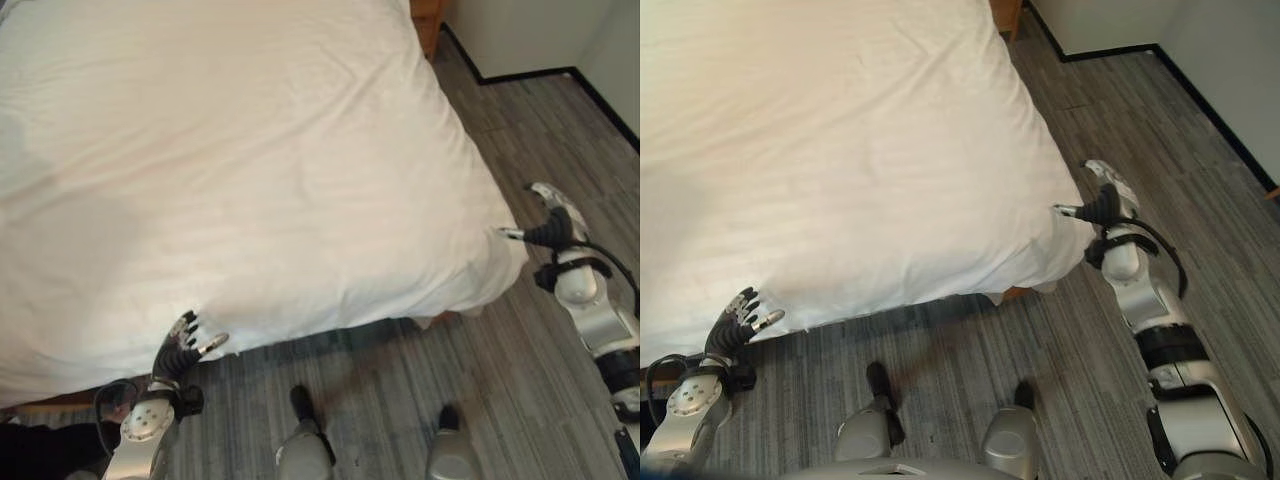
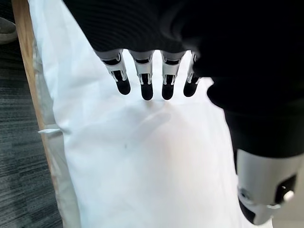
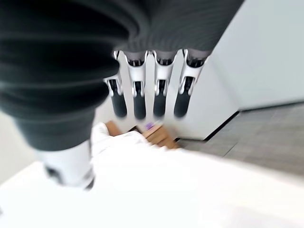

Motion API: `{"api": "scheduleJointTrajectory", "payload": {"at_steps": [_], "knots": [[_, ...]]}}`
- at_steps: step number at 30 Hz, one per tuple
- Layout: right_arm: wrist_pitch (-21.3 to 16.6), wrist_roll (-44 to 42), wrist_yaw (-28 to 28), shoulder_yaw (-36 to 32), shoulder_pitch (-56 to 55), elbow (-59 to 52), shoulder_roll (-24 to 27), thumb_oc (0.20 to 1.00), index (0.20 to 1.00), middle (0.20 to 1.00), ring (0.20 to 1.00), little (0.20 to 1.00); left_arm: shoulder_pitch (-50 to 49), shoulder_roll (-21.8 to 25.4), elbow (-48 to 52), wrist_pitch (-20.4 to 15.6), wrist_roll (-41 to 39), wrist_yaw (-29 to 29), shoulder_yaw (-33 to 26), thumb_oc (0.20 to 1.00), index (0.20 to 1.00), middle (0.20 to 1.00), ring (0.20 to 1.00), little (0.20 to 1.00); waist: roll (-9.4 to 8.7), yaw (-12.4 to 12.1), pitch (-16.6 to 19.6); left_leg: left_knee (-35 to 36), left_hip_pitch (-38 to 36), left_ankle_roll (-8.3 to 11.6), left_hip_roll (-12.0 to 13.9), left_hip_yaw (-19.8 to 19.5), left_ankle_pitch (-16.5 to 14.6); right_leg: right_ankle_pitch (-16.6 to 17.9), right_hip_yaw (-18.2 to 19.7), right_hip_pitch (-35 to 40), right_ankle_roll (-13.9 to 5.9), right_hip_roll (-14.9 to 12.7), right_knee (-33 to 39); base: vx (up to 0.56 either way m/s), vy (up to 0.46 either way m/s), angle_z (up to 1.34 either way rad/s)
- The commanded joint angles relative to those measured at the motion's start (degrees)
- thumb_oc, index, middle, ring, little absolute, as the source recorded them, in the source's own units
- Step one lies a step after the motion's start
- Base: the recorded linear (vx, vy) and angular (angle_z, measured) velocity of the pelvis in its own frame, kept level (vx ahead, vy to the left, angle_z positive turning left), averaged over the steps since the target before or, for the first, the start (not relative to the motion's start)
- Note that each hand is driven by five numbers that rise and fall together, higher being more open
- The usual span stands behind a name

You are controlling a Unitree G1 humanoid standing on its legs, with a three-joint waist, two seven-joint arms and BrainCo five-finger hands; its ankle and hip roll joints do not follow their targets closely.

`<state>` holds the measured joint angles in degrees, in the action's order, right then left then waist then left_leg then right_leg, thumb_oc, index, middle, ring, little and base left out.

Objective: Making the bed.

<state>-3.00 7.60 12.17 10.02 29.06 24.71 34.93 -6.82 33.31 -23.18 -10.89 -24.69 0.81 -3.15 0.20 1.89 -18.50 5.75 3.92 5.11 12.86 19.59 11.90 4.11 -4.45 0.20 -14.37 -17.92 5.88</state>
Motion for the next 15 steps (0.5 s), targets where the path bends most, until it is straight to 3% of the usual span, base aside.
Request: {"api": "scheduleJointTrajectory", "payload": {"at_steps": [1, 6, 7, 8, 9, 10, 11, 13, 15], "knots": [[-3.14, -10.83, -0.97, 1.36, 9.13, 3.82, -0.51, 0.2, 0.2, 0.2, 0.2, 0.2, -0.82, 0.05, 2.53, -3.05, -3.82, -1.95, -2.18, 1.0, 1.0, 1.0, 1.0, 1.0, 1.3, 0.31, 3.22, -1.97, -5.66, 6.08, 1.5, 1.87, -4.55, 1.93, -3.16, -4.15, 1.2, 0.61, -2.81, 0.01, -0.05, 0.28], [-8.45, -35.26, -5.21, 0.08, 20.15, 9.53, -5.67, 0.2, 0.2, 0.2, 0.2, 0.2, -1.83, -1.0, 2.91, -3.56, -8.62, -5.01, 0.6, 1.0, 1.0, 1.0, 1.0, 1.0, 5.22, -0.65, 2.41, -1.94, -3.85, 6.45, 1.03, -0.1, -3.4, 1.81, -4.12, -4.23, 1.63, 0.36, -3.24, -0.01, -0.005, -0.03], [-12.59, -49.38, -7.13, -3.02, 23.87, 10.66, -10.25, 0.2, 0.2, 0.2, 0.2, 0.2, -1.97, -1.31, 2.34, -4.53, -10.18, -5.25, 1.86, 1.0, 1.0, 1.0, 1.0, 1.0, 7.68, -1.19, 1.97, -1.9, -3.02, 6.72, 0.73, -0.77, -3.27, 1.52, -4.04, -4.93, 1.64, 0.19, -3.51, -0.03, 0.013, 0.01], [-12.68, -49.54, -7.27, -2.99, 24.05, 10.82, -10.22, 0.2, 0.2, 0.2, 0.2, 0.2, -1.89, -1.31, 2.29, -4.57, -10.21, -5.27, 1.8, 1.0, 1.0, 1.0, 1.0, 1.0, 7.7, -1.2, 1.98, -1.85, -2.76, 6.67, 0.78, -0.77, -2.96, 1.79, -3.98, -5.24, 1.74, 0.27, -3.53, -0.03, 0.029, 0.1], [-14.61, -53.43, -7.81, -3.94, 25.33, 10.62, -12.1, 0.2, 0.2, 0.2, 0.2, 0.2, -1.74, -1.72, 1.76, -4.83, -10.44, -5.2, 2.41, 1.0, 1.0, 1.0, 1.0, 1.0, 8.81, -1.4, 1.85, -1.82, -2.59, 6.79, 0.62, -0.99, -3.06, 1.46, -4.07, -5.46, 1.67, 0.14, -3.71, -0.06, -0.003, 0.11], [-18.54, -59.95, -8.32, -6.05, 26.99, 9.48, -16.09, 0.2, 0.2, 0.2, 0.2, 0.2, -0.64, -2.9, 0.23, -5.86, -11.8, -4.53, 3.37, 1.0, 1.0, 1.0, 1.0, 1.0, 11.15, -1.88, 1.59, -1.64, -1.01, 6.97, 0.58, -1.46, -2.2, 1.7, -3.82, -7.25, 1.9, 0.29, -4.02, -0.07, -0.019, 0.12], [-20.5, -63.04, -8.24, -7.45, 26.33, 9.32, -19.24, 0.2, 0.2, 0.2, 0.2, 0.2, -0.18, -3.99, -0.63, -6.31, -12.44, -4.16, 3.95, 1.0, 1.0, 1.0, 1.0, 1.0, 12.36, -1.83, 1.21, -1.56, -0.41, 7.09, 0.6, -1.75, -1.97, 1.49, -3.71, -7.86, 1.93, 0.34, -4.18, -0.09, -0.043, 0.08], [-21.09, -64.5, -7.61, -8.03, 26.0, 9.86, -20.76, 0.2, 0.2, 0.2, 0.2, 0.2, 0.0, -4.8, -1.42, -6.24, -13.27, -4.01, 4.15, 1.0, 1.0, 1.0, 1.0, 1.0, 13.16, -1.85, 1.24, -1.47, 0.08, 7.13, 0.66, -1.98, -1.75, 1.43, -3.57, -8.39, 2.0, 0.5, -4.22, -0.04, -0.03, -0.01], [-21.87, -69.24, -6.9, -9.51, 22.07, 12.71, -25.92, 0.2, 0.2, 0.2, 0.2, 0.2, 0.53, -7.36, -3.97, -6.14, -15.2, -3.29, 5.0, 1.0, 1.0, 1.0, 1.0, 1.0, 16.17, -1.07, 0.15, -1.27, 1.94, 7.32, 0.8, -2.26, -0.99, 1.2, -2.23, -11.47, 2.31, 1.05, -5.34, -0.1, -0.029, 0.07]]}}
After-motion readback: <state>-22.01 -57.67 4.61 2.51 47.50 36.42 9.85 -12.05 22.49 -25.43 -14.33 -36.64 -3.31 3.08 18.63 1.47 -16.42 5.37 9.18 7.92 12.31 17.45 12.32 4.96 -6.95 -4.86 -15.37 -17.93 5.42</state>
